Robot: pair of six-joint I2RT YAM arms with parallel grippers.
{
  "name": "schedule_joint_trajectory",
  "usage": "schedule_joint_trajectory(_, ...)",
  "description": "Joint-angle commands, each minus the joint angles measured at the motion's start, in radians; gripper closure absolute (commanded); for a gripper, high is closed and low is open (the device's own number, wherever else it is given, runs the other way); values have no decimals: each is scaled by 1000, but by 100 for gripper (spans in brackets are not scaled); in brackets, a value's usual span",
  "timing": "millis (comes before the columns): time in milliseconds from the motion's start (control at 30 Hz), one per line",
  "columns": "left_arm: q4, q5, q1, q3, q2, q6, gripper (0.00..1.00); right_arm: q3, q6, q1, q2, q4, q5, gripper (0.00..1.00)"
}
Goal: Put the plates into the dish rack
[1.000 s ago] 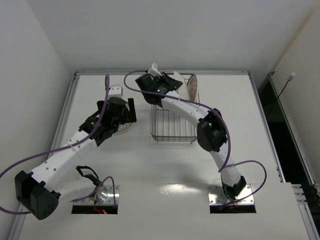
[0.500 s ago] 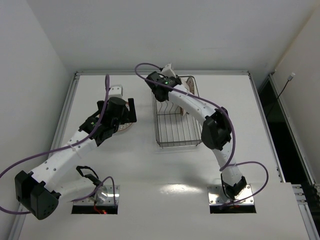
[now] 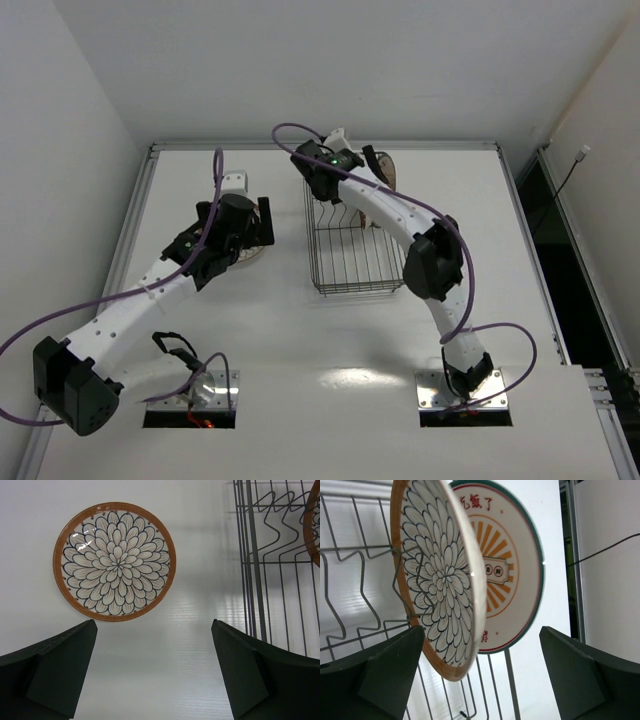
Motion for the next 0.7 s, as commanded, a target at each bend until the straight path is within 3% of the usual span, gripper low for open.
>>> schedule_joint_trajectory(0,20,-10,3,17,15,-2,0,76,11,7,-114,-4,-2,1)
schedule_joint_trajectory(167,9,-32,3,17,24,-11,0,51,-10,7,-238,34,-26,1)
schedule_joint_trajectory(333,0,-51,3,8,61,-32,0,-205,-121,-3,-440,263,-192,5)
schedule_joint_trajectory(400,-18,-52,3,19,101,-55,0,-288,-121,-13,-508,297,-242,15)
schedule_joint_trajectory(433,-32,-61,3,19,115,-55,0,-318,-121,-13,-530,317,-274,31)
schedule_joint_trajectory(533,-44,-52,3,19,176,-77,0,-495,-121,-1,-646,410,-328,65)
schedule_joint_trajectory(667,-101,-50,3,66,297,-59,0,-752,-99,-1,-810,521,-423,69)
